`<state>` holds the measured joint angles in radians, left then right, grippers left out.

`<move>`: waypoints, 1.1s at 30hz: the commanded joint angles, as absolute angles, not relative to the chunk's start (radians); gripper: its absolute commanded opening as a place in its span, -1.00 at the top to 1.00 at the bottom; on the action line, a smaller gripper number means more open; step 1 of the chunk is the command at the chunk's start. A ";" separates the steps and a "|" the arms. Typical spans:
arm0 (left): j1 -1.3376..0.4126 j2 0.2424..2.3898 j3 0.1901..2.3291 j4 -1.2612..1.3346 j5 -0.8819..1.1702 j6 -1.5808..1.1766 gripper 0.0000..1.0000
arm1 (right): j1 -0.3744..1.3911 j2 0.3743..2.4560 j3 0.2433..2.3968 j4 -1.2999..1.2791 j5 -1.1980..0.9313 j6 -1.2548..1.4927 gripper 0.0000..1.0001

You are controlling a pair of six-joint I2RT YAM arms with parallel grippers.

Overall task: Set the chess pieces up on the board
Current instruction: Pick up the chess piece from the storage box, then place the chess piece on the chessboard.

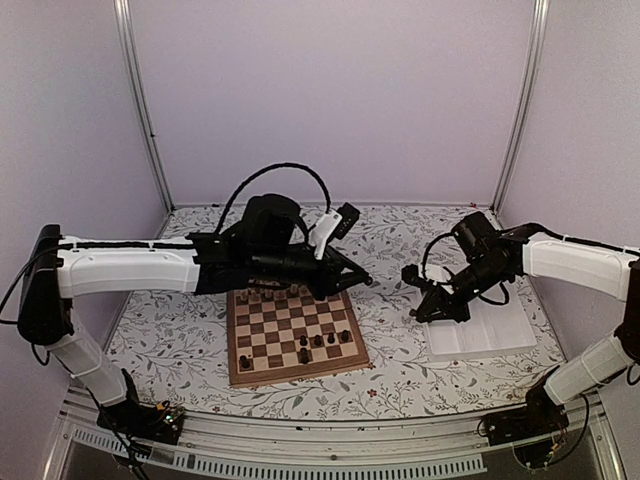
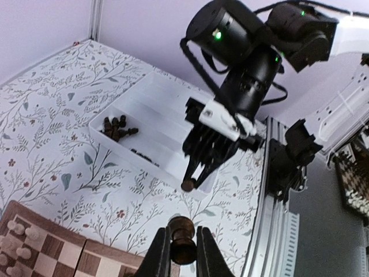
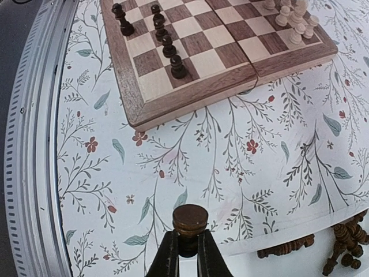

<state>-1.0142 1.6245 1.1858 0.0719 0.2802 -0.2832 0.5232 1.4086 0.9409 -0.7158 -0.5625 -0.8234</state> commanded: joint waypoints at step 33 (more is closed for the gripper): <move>-1.167 2.015 1.560 -0.642 0.029 -0.026 0.87 | 0.399 1.384 0.861 -0.491 -0.479 -0.723 0.90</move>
<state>-1.1549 1.9991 1.5307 -0.6239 0.0357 -0.0326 0.4046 1.4082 0.8753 -0.5083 -0.4877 -0.7326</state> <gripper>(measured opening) 0.117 0.103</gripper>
